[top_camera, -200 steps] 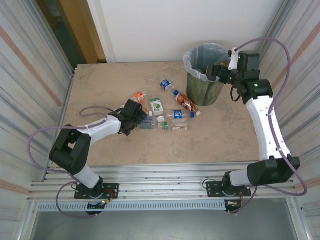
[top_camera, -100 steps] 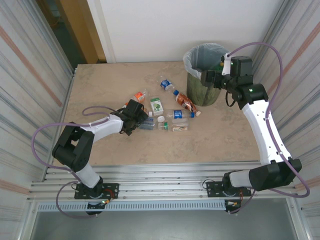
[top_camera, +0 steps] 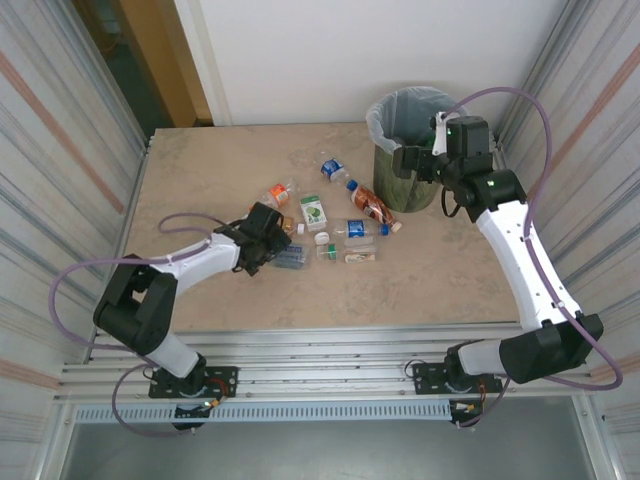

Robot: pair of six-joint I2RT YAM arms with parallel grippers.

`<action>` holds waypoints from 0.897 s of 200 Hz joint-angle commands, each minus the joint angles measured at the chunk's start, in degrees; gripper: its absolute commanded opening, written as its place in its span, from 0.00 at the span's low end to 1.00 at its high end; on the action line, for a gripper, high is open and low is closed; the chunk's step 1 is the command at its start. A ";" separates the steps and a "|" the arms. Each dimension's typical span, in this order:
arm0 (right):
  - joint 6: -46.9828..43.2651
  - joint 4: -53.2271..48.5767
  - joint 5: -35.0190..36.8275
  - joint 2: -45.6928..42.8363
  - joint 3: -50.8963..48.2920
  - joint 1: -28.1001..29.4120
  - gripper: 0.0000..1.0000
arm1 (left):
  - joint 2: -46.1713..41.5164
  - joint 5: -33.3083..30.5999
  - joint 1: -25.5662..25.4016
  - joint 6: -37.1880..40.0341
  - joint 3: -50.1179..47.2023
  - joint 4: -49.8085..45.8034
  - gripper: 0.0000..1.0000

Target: Put the plastic bottles in the bin

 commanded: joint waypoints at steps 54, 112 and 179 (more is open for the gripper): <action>2.19 -1.32 2.13 -1.29 -1.59 1.91 0.99 | 0.51 0.90 -0.68 -2.25 0.29 1.99 0.99; 4.42 -0.95 2.13 -4.10 -5.49 2.60 0.99 | 6.96 3.81 -0.70 -1.64 3.80 2.47 0.99; 6.64 -2.26 3.48 -6.50 -7.60 3.59 0.99 | 6.04 2.90 -0.58 -0.60 1.24 -0.37 0.79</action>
